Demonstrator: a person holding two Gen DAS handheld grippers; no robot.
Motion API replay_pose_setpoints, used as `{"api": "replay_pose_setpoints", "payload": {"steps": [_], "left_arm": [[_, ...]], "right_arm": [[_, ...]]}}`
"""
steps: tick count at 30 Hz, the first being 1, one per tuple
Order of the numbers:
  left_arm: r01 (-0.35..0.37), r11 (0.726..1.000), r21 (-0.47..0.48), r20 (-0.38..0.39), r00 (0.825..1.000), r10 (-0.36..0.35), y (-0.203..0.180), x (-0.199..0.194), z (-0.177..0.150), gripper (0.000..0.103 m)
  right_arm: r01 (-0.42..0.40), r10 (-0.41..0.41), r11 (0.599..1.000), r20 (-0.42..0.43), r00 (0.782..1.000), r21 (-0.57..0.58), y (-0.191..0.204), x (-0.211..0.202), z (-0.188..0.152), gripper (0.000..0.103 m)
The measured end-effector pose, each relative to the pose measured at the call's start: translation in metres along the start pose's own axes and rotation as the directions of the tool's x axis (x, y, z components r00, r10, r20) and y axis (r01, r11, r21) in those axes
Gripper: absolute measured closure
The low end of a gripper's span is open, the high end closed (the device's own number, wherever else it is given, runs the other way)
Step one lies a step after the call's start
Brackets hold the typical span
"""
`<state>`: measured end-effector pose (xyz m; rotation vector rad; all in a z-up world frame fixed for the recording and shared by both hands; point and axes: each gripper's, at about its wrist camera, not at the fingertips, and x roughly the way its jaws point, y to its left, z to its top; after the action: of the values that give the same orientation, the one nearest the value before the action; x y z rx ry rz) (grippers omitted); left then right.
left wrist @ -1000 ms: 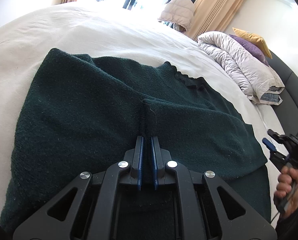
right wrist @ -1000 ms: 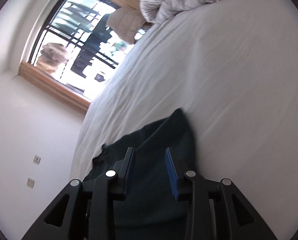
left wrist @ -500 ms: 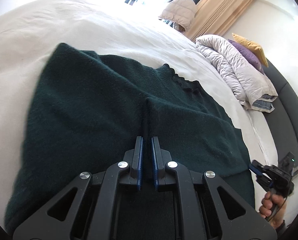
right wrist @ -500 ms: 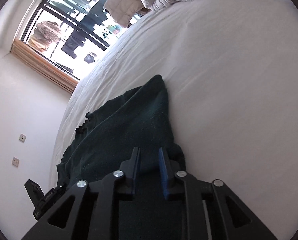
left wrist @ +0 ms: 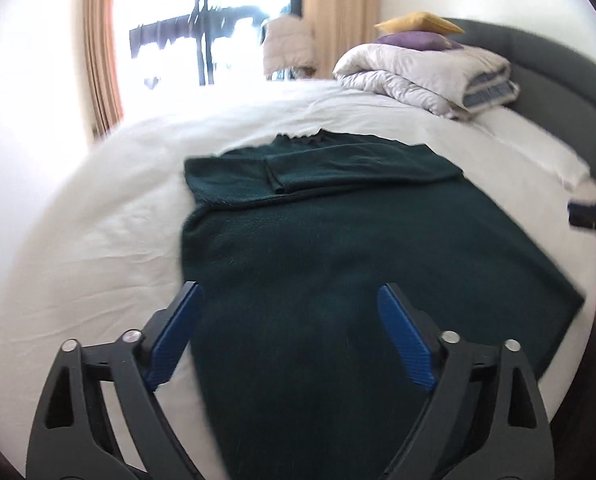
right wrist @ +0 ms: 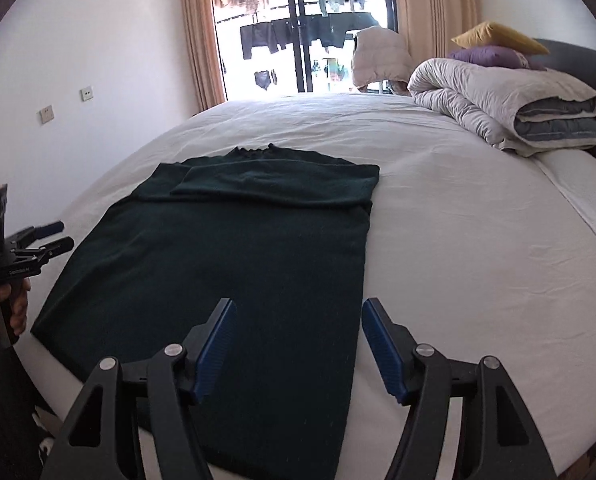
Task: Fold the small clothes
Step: 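Open both grippers and release the folded sweater, then grasp the sweater hem with both grippers and lift it toward the collar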
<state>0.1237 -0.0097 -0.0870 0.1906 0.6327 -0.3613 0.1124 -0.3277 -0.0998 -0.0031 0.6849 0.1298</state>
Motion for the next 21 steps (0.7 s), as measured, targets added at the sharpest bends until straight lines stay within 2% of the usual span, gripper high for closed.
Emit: {"api": "replay_pose_setpoints", "payload": {"steps": [3, 5, 6, 9, 10, 12, 14, 18, 21], "left_arm": [[-0.042, 0.981, 0.19, 0.036, 0.999, 0.036, -0.034, -0.04, -0.036, 0.011], [-0.06, 0.953, 0.297, 0.064, 0.997, 0.043, -0.052, -0.061, -0.062, 0.011], [-0.079, 0.93, 0.36, 0.07, 0.996, 0.058, -0.062, -0.066, -0.076, 0.011], [-0.167, 0.826, 0.538, 0.074, 0.986, 0.151, -0.085, -0.068, -0.115, 0.011], [-0.177, 0.8, 0.574, 0.074, 0.984, 0.164, -0.089, -0.068, -0.125, 0.011], [-0.189, 0.761, 0.621, 0.088, 0.981, 0.172, -0.094, -0.074, -0.142, 0.011], [-0.218, 0.718, 0.661, 0.113, 0.975, 0.192, -0.096, -0.077, -0.152, 0.011], [-0.262, 0.65, 0.714, 0.147, 0.963, 0.227, -0.092, -0.07, -0.161, 0.011], [-0.306, 0.585, 0.751, 0.191, 0.949, 0.251, -0.091, -0.062, -0.166, 0.011]], "right_arm": [[0.036, -0.034, 0.995, 0.022, 0.999, -0.094, 0.028, -0.024, -0.025, 0.035], [0.072, -0.066, 0.98, 0.039, 0.997, -0.186, 0.049, -0.032, -0.037, 0.035], [0.093, -0.084, 0.966, 0.047, 0.995, -0.24, 0.059, -0.034, -0.042, 0.035], [0.156, -0.147, 0.9, 0.053, 0.988, -0.407, 0.086, -0.032, -0.059, 0.035], [0.166, -0.16, 0.875, 0.053, 0.986, -0.455, 0.094, -0.031, -0.064, 0.035], [0.179, -0.177, 0.83, 0.054, 0.983, -0.529, 0.106, -0.029, -0.074, 0.035], [0.175, -0.179, 0.801, 0.049, 0.983, -0.572, 0.116, -0.028, -0.084, 0.035], [0.175, -0.191, 0.762, 0.041, 0.981, -0.623, 0.129, -0.022, -0.097, 0.036], [0.183, -0.202, 0.734, 0.047, 0.978, -0.654, 0.133, -0.022, -0.103, 0.036]]}}
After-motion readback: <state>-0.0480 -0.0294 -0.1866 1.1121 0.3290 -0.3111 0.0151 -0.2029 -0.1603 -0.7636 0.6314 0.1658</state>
